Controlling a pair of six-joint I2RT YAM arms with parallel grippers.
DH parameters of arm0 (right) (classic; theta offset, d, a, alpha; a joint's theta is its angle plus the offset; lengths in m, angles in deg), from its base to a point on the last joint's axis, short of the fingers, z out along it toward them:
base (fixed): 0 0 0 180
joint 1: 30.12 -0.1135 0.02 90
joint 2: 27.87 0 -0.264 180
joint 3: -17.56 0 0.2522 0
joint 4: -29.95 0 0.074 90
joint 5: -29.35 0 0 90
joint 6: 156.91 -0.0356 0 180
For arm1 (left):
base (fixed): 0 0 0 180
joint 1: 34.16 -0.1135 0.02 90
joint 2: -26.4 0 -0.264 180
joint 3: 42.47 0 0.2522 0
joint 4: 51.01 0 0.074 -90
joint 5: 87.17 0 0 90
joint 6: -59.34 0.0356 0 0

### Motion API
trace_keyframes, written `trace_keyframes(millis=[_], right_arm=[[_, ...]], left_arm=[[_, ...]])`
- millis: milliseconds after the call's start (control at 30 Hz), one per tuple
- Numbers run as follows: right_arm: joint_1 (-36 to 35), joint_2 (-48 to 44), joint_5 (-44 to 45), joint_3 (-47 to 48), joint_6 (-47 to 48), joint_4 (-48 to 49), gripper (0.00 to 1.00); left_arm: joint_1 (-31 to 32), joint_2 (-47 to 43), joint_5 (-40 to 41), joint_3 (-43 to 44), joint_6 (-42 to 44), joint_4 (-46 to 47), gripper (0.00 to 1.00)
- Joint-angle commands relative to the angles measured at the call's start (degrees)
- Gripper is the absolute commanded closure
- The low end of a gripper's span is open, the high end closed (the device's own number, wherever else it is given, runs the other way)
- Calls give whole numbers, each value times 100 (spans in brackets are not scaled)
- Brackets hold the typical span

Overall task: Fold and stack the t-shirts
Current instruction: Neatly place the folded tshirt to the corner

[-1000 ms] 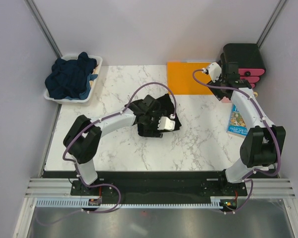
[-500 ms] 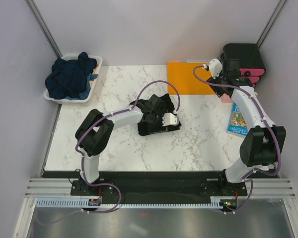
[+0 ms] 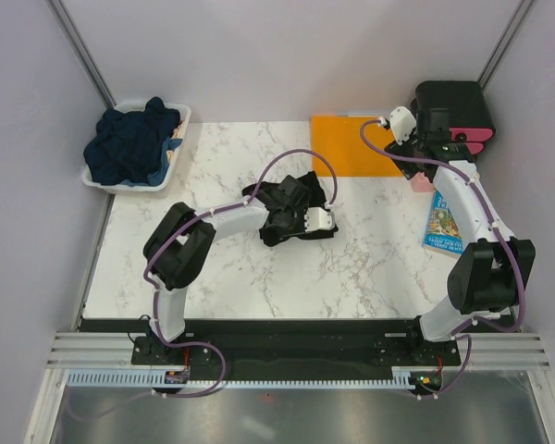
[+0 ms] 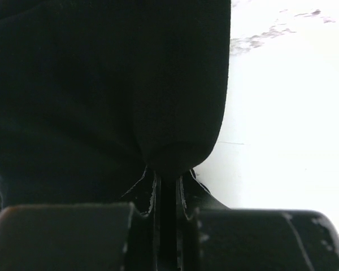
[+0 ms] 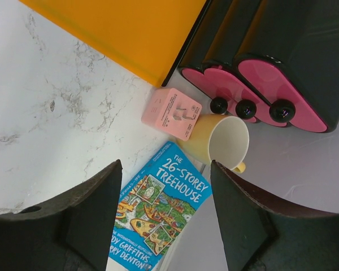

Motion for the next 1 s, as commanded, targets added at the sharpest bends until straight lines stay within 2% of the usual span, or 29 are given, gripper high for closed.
trace_keyframes(millis=[0,300,467,700,833,967], right_arm=[[2,-267,-130,151,17,101,29],[-7,-153,-253,169,-141,163,28],[-7,-91,-349,186,-299,137,29],[-7,41,-358,292,-431,49,29],[-24,120,-367,318,-510,-4,28],[-16,164,-376,310,-528,-21,29]], left_arm=[[-384,397,485,-127,-53,-115,98],[-1631,476,723,267,588,-386,98],[-1984,748,1021,602,1659,-466,98],[-2406,1311,1083,1620,3048,-729,98],[-2556,1478,1083,1850,4066,-738,98],[-2819,1715,1083,2174,4736,-721,98]])
